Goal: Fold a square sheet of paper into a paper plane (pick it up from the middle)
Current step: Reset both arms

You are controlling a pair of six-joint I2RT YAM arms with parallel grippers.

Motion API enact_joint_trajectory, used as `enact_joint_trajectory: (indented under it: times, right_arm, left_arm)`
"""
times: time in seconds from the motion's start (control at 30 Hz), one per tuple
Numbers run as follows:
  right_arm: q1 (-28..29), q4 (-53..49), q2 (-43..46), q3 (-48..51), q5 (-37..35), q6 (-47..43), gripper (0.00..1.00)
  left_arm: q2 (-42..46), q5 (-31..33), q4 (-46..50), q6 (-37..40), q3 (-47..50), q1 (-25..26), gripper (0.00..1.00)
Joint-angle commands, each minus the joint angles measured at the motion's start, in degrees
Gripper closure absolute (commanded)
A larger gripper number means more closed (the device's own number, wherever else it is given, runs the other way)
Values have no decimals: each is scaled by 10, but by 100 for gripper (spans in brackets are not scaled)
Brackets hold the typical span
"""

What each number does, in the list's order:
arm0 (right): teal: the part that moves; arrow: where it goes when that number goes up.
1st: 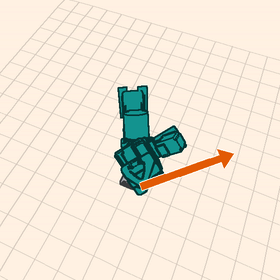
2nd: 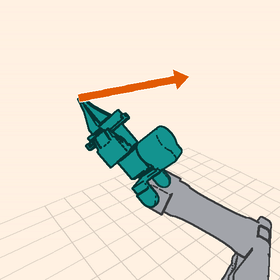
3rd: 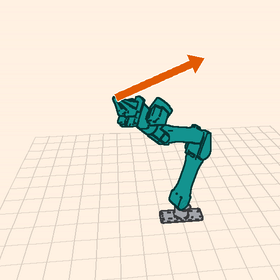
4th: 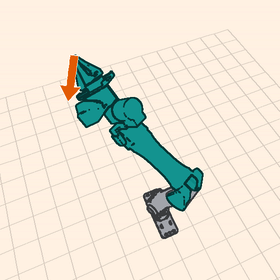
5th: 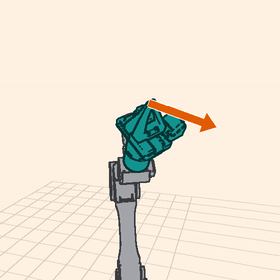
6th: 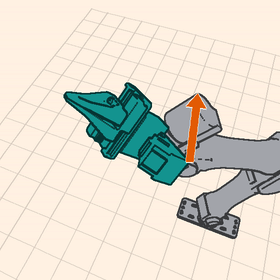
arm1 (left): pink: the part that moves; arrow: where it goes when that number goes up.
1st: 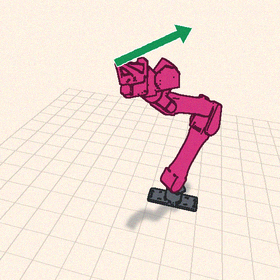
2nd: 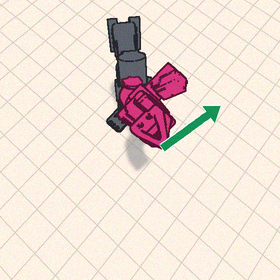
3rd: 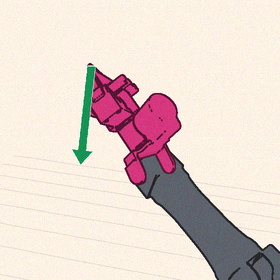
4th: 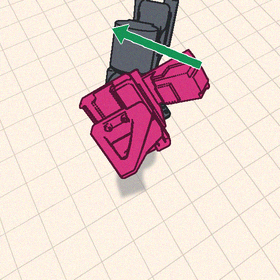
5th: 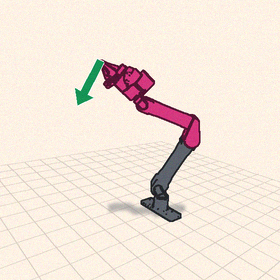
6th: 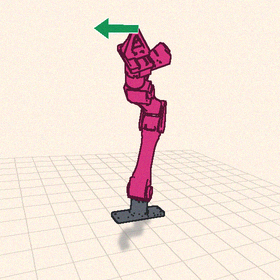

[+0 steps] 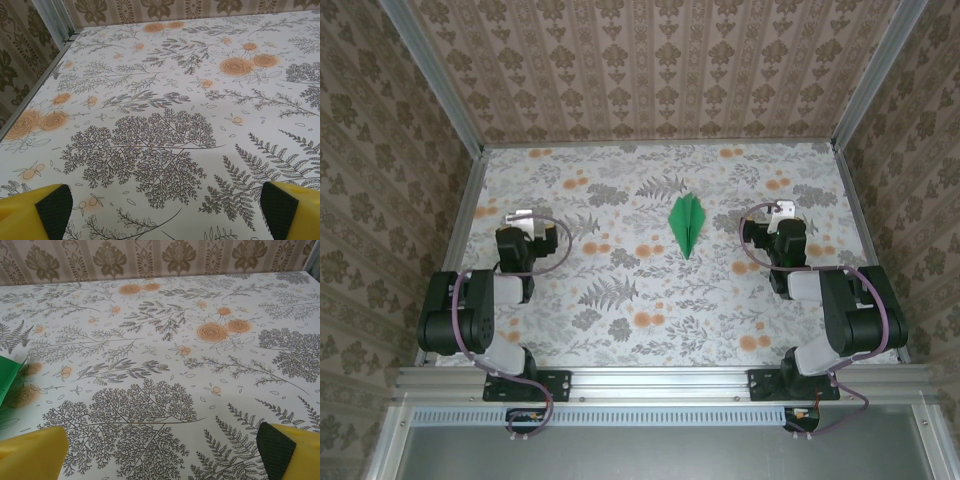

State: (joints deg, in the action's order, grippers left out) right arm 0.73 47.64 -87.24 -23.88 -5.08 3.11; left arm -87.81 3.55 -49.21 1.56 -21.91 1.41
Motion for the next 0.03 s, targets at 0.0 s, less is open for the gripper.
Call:
enact_joint_trajectory:
  times: [0.0]
  right_arm:
    - [-2, 30, -5, 12, 16, -8, 0]
  left_arm:
    - [-4, -11, 0, 14, -14, 1, 0]
